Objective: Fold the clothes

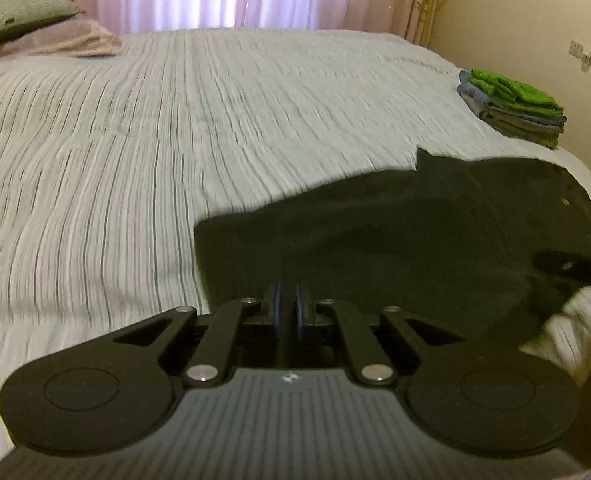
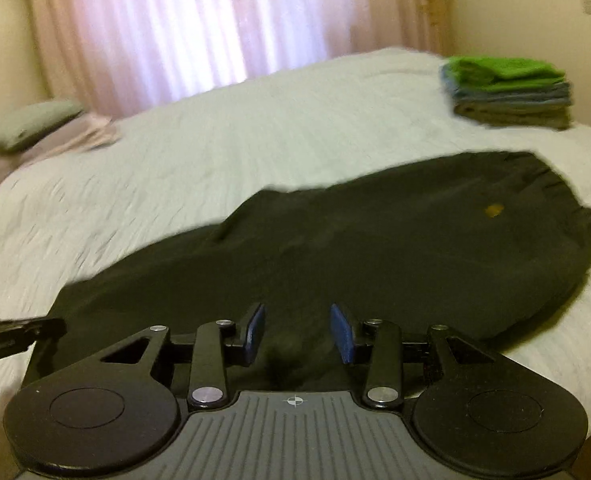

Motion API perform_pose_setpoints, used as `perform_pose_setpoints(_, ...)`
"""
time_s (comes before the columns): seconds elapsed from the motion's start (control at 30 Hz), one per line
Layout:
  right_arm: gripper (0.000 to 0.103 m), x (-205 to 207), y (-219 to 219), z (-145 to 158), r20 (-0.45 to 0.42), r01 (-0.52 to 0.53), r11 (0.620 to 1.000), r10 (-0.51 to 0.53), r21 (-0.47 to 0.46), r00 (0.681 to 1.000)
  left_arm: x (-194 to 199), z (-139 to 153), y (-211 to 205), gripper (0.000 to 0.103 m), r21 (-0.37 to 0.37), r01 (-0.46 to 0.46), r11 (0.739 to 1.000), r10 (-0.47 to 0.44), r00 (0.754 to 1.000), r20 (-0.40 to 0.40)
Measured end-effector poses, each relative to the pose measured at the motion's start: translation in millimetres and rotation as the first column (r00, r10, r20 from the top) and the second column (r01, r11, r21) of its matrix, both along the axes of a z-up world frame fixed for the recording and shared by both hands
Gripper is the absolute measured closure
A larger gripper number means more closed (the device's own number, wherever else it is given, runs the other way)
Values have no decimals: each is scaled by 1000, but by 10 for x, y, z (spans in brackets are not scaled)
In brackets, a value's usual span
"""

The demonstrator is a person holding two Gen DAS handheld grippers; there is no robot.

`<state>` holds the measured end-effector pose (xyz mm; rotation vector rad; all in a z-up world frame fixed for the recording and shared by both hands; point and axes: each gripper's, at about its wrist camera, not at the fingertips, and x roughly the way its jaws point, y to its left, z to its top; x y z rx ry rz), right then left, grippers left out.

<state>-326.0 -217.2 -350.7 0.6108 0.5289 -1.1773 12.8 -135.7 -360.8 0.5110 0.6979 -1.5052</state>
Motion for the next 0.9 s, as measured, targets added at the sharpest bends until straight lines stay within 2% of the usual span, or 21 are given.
perform_pose_setpoints(0.03,63,46,-21,-99,-36,-2,1000,3,26,999,-33,-25,34,97,6,-6,1000,6,1000,5)
perform_pose_setpoints(0.1,62,92,-1,-121,-65,-7,1000,8,16,998,-73,-25,89,97,12,-25,1000,24,1000,19)
perform_pose_setpoints(0.17,62,73,27,-49,-47,-5,1000,6,22,999,-102,57,139,97,20,-49,999,49,998,29)
perform_pose_setpoints(0.2,56,59,41,-8,-35,-3,1000,4,27,999,-113,89,172,97,25,-63,998,62,998,31)
perform_pose_setpoints(0.23,36,27,75,22,-19,4,1000,-3,25,1000,-125,121,205,93,31,-77,997,76,997,34)
perform_pose_setpoints(0.3,17,-47,164,70,5,18,1000,-18,16,1000,-152,176,270,88,43,-102,994,100,994,41)
perform_pose_setpoints(0.37,17,-107,253,71,8,29,999,-29,35,1000,-207,189,330,81,72,-120,990,116,992,49)
perform_pose_setpoints(0.47,17,-207,347,29,40,65,993,-69,100,997,-307,199,475,77,90,-129,988,123,989,77)
perform_pose_setpoints(0.57,17,-256,462,35,33,89,987,-94,136,995,-409,255,602,74,105,-128,986,117,987,109)
perform_pose_setpoints(0.9,17,-266,807,189,-7,105,988,-105,112,994,-611,451,997,70,78,-115,990,102,982,161)
